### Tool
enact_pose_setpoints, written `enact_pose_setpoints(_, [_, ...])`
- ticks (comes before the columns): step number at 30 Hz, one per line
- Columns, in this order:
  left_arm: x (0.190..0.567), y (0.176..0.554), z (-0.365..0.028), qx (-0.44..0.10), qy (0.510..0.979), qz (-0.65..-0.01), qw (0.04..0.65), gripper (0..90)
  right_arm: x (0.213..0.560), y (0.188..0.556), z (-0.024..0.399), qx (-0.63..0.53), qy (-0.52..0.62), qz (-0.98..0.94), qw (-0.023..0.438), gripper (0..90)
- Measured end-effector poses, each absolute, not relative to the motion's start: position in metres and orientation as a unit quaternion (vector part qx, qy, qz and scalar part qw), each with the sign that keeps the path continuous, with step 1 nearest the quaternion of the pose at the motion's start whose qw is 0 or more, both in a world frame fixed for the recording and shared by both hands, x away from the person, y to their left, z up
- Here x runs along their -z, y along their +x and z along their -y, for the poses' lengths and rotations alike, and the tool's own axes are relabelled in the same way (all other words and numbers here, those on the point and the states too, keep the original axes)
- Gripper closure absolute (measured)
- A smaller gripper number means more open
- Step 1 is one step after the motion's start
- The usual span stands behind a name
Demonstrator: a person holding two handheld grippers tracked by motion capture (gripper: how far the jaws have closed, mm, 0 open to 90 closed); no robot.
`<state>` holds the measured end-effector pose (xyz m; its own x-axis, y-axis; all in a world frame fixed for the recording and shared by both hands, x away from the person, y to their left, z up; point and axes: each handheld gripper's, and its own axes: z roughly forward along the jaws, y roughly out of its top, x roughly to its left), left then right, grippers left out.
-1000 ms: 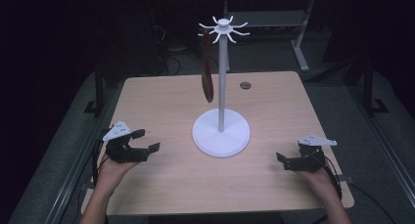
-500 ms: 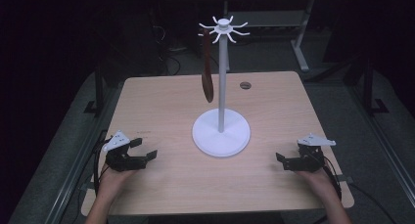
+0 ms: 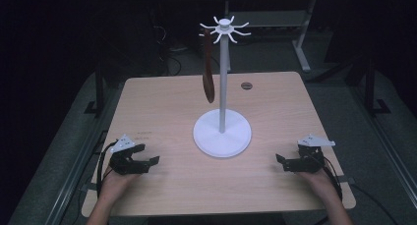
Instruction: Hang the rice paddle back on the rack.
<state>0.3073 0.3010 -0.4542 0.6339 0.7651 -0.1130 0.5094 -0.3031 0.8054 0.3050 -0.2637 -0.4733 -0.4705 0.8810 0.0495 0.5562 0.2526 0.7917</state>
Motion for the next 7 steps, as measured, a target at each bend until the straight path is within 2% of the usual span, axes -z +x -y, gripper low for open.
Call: enact_pose_setpoints(7, [0.4533, 0.3075, -0.3005, -0.152, 0.796, -0.398, 0.429, 16.7, 0.4732, 0.3049, 0.2634, -0.391, 0.47, -0.764, 0.208, 1.2])
